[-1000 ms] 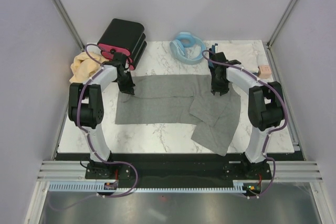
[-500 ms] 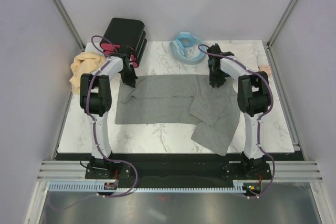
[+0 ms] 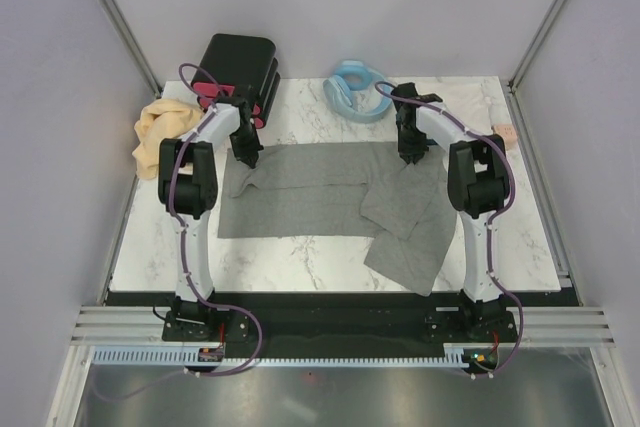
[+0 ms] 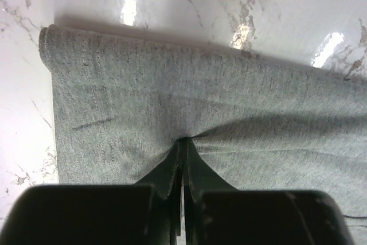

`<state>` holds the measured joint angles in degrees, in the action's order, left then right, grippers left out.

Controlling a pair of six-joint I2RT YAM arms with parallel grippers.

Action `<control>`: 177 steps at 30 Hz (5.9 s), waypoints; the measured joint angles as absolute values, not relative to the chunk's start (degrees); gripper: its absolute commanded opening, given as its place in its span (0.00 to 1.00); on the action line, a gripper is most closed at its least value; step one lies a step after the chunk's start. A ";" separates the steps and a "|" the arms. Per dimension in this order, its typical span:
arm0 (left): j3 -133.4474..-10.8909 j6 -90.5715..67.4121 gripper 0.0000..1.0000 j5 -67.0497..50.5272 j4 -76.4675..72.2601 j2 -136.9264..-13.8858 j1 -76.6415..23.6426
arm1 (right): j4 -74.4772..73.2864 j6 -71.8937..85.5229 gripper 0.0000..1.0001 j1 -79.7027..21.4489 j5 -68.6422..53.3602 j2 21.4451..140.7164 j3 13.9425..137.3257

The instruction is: Fold and stack the t-shirts

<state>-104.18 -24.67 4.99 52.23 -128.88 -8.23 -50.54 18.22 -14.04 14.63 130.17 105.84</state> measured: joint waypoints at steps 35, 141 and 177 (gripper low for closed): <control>-123.37 -30.13 0.09 10.41 75.92 -138.02 -7.51 | -55.40 18.85 0.45 -13.85 10.52 136.64 117.99; -64.10 -28.97 0.20 -10.63 47.48 -74.56 -9.85 | -51.57 70.87 0.59 -13.67 -5.69 43.68 18.83; -63.00 -28.97 0.20 -10.63 47.81 -74.48 -9.85 | -46.00 68.64 0.53 -13.72 -9.56 49.91 22.96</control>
